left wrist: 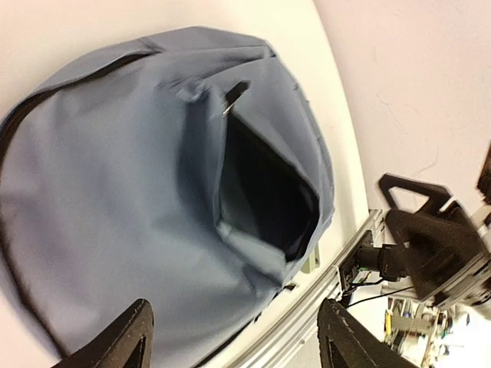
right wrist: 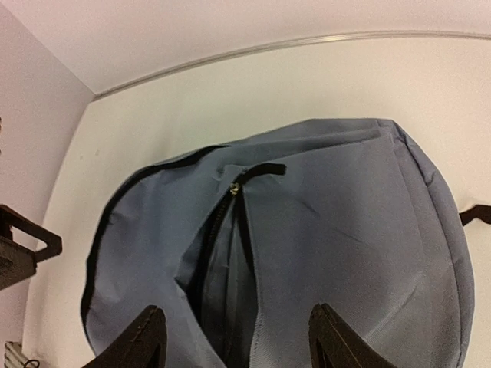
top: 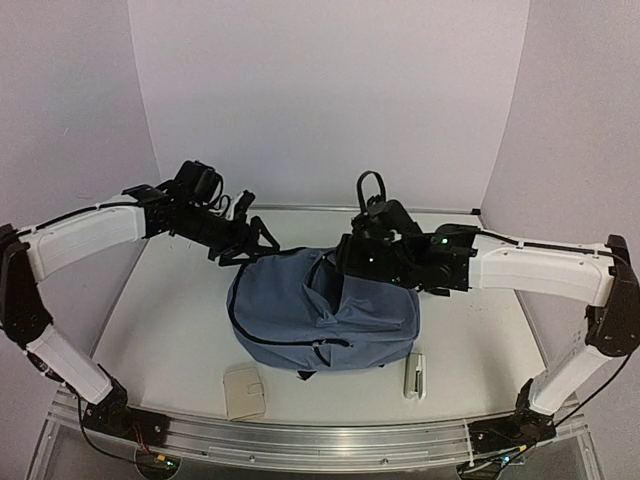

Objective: Pack the student bag
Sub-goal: Adjust the student bag at the center of the board, then pick up the personal item from the center of the board.

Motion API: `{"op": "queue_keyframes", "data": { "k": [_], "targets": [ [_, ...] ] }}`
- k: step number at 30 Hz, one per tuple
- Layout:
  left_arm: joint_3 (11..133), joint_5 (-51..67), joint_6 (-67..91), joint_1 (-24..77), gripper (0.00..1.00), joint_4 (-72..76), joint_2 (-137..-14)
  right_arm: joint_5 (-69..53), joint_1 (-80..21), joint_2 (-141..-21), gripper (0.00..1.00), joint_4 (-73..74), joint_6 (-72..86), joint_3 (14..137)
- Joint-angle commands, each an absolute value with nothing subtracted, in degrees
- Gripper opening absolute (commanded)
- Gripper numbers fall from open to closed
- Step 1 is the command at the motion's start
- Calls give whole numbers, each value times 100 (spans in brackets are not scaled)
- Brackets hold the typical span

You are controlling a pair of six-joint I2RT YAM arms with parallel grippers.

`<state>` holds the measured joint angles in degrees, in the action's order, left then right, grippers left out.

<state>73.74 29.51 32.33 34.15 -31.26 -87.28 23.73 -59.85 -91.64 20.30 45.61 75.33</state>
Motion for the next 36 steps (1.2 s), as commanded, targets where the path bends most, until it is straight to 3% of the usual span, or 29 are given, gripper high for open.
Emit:
{"op": "queue_keyframes", "data": {
  "k": [1, 5, 7, 15, 23, 36],
  "targets": [
    [6340, 1946, 4253, 3378, 78, -3498, -7454, 1026, -6002, -8618, 64, 1372, 4046, 7186],
    [5431, 2031, 4901, 3366, 80, -3666, -6687, -406, -6144, -8591, 63, 585, 4136, 6656],
    [4984, 2235, 5202, 3366, 75, -3652, -6513, -972, -6329, -8691, 62, 3, 4307, 6379],
    [3306, 2324, 6153, 3364, 71, -3203, -5405, -1328, -7341, -9853, 57, -1075, 4962, 6234],
    [3254, 2439, 5950, 3366, 73, -2748, -5834, -1618, -7686, -11232, 49, -1271, 5605, 6752],
    [3304, 2639, 5731, 3366, 74, -2398, -6209, -1731, -7743, -11956, 43, -1301, 5888, 7023]
  ]
}}
